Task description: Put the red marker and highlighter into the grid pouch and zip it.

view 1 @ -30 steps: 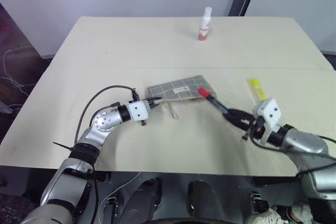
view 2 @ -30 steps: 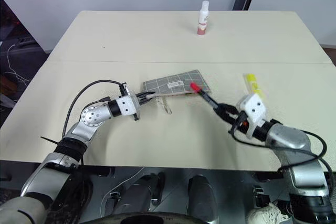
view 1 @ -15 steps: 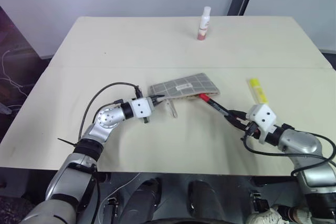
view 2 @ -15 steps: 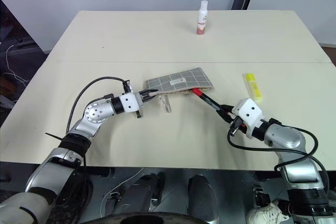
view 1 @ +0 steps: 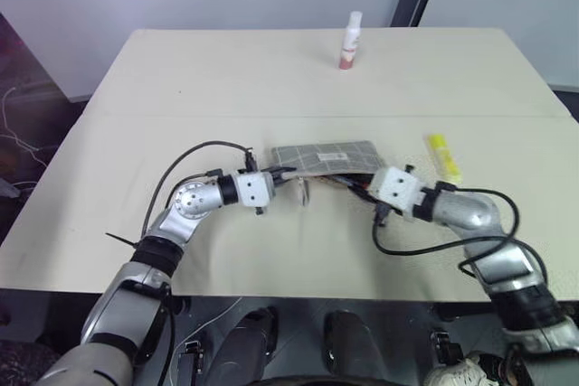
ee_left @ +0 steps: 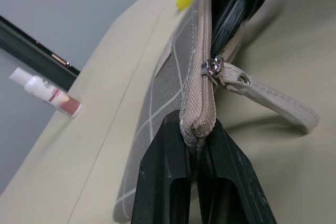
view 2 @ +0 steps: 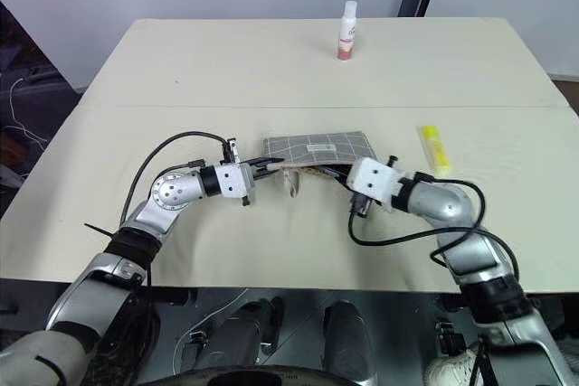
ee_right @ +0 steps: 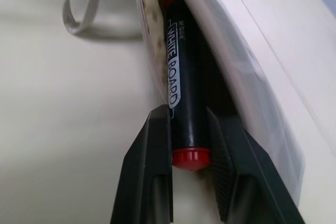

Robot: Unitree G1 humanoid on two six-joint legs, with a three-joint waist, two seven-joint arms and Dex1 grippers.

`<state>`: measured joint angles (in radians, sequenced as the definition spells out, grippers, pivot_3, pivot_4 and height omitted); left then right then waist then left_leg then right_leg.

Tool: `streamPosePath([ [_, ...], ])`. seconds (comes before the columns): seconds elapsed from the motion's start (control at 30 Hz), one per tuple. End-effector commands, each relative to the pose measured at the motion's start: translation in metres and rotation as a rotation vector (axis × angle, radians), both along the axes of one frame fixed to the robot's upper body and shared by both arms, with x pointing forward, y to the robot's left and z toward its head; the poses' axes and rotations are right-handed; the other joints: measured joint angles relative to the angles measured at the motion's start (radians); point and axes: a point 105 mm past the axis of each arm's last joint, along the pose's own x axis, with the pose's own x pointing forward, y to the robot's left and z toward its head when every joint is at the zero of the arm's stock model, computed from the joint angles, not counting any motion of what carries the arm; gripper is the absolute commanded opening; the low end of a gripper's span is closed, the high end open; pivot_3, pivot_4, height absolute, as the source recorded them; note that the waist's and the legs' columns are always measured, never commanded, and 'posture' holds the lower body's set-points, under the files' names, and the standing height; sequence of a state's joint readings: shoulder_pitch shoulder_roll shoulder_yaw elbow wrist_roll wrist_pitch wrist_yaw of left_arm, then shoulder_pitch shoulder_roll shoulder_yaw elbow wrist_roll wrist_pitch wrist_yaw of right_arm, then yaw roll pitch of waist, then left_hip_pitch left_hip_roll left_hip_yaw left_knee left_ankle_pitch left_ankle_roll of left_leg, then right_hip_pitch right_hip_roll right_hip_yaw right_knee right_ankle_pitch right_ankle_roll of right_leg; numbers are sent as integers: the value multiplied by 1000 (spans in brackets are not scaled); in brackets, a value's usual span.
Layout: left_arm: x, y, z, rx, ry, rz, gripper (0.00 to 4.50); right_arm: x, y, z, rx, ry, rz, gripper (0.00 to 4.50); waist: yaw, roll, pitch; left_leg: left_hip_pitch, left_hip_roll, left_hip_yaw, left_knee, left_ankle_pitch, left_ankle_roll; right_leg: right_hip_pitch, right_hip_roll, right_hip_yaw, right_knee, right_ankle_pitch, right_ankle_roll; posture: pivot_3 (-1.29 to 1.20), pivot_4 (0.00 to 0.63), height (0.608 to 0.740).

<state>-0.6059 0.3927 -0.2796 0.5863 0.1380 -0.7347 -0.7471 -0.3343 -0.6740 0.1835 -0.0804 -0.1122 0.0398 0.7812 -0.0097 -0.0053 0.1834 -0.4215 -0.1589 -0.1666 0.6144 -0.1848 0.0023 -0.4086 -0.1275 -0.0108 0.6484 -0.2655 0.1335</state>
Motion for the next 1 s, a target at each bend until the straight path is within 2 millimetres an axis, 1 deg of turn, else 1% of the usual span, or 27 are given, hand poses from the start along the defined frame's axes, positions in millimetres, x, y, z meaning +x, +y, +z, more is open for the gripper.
streamPosePath([
  [0.03, -3, -5, 19, -33, -49, -45, 0, 8, 13, 9, -53, -97, 41, 387, 1, 0, 0, 0, 0, 0, 0, 0, 0, 0, 0, 0, 0, 0, 0, 0, 150, 740],
  [0.13, -2, -3, 20, -37, -48, -41, 0, 7, 25, 6, -69, -116, 97, 387, 1, 0, 0, 0, 0, 0, 0, 0, 0, 0, 0, 0, 0, 0, 0, 0, 150, 740],
  [0.2, -1, -1, 20, -40, -45, -30, 0, 4, 28, 5, -22, -76, 112, 387, 0, 0, 0, 0, 0, -1, -1, 0, 0, 0, 0, 0, 0, 0, 0, 0, 150, 740],
  [0.27, -1, 2, 19, -39, -44, -19, 0, 3, 23, 5, -25, -88, 95, 1427, 0, 0, 0, 0, 0, -1, 0, 0, 0, 0, 0, 0, 0, 0, 0, 0, 150, 740],
  [0.3, 0, 4, 18, -36, -42, -11, 0, 2, 18, 8, -5, -90, 81, 1743, 0, 0, 0, 0, 0, -1, 0, 0, 0, 0, 0, 0, 0, 0, 0, 0, 150, 740],
  [0.33, 0, 5, 17, -34, -40, -6, 0, 0, 14, 11, 22, -88, 65, 2280, 1, 0, 0, 0, 0, -1, 0, 0, 0, 0, 0, 0, 0, 0, 0, 0, 150, 740],
  [0.43, 0, 8, 16, -32, -37, 6, 0, -11, 2, 23, 178, -21, 5, 3682, 2, 0, 0, 0, 0, -1, 0, 0, 0, 0, 0, 1, 0, 0, 0, 0, 150, 740],
  [0.47, 1, 11, 14, -29, -36, 17, 0, -19, -3, 29, 256, 8, -14, 4174, 3, 0, 0, 0, 0, -1, 0, 0, 0, 0, 1, 1, 0, 0, 0, 0, 150, 740],
  [0.53, 4, 17, 12, -27, -31, 44, 0, -38, -11, 37, 374, 62, -28, 4174, 4, 0, 0, 0, 0, -1, 0, 0, 0, 0, 1, 2, 0, 0, 0, 0, 150, 740],
  [0.6, 5, 21, 11, -29, -28, 59, 0, -51, -14, 40, 423, 99, -28, 4174, 5, 0, 0, 0, 0, -1, -1, 0, 0, -1, 1, 2, 0, 0, 0, 0, 150, 740],
  [0.63, 6, 23, 10, -27, -27, 68, 0, -59, -20, 37, 439, 126, -58, 4174, 4, 0, 0, -1, 0, -1, -1, 0, 0, -1, 1, 2, 0, 0, 0, 0, 150, 740],
  [0.67, 6, 24, 10, -26, -27, 72, 0, -62, -29, 36, 467, 140, -107, 4174, 4, 0, 0, 0, 0, -1, -1, 0, 0, -1, 1, 3, 0, 0, 0, 0, 150, 740],
  [0.7, 7, 25, 10, -25, -27, 74, 0, -62, -40, 36, 495, 144, -174, 4174, 4, 0, 0, 0, 0, -1, -1, 0, 0, -1, 1, 3, 0, 0, 0, 0, 150, 740],
  [0.73, 7, 25, 9, -25, -28, 75, 0, -59, -49, 37, 507, 139, -229, 4174, 4, 0, 0, 0, 0, -1, 0, 0, 0, 0, 1, 3, 0, 0, 0, 0, 150, 740],
  [0.77, 7, 25, 9, -24, -28, 75, 0, -57, -54, 38, 512, 133, -261, 4174, 1, 0, 0, 0, 0, -1, 0, 0, 0, 0, 1, 3, 0, 0, 0, 0, 150, 740],
  [0.8, 7, 24, 9, -27, -27, 75, 0, -47, -67, 39, 508, 95, -347, 4174, -1, 0, 0, 0, 0, 0, 1, 0, 0, 0, 1, 4, 0, 0, -1, 0, 150, 740],
  [0.87, 6, 21, 8, -28, -25, 68, 0, -24, -100, 37, 513, 20, -557, 4174, -2, 0, 0, 1, 0, 1, 1, 0, 0, 0, 1, 4, 0, 2, -3, 0, 150, 740],
  [0.97, 5, 17, 8, -30, -24, 59, 0, -3, -137, 23, 508, 13, -812, 4174, 1, 0, 0, 2, 0, 0, 0, -1, -1, 0, 1, 4, 0, 2, -3, 0, 150, 740],
  [1.0, 5, 16, 8, -29, -25, 57, 0, 3, -145, 19, 511, 21, -869, 4174, 2, 0, 0, 2, 1, 0, 0, -1, -1, 0, 1, 4, 0, 3, -5, 0, 150, 740],
])
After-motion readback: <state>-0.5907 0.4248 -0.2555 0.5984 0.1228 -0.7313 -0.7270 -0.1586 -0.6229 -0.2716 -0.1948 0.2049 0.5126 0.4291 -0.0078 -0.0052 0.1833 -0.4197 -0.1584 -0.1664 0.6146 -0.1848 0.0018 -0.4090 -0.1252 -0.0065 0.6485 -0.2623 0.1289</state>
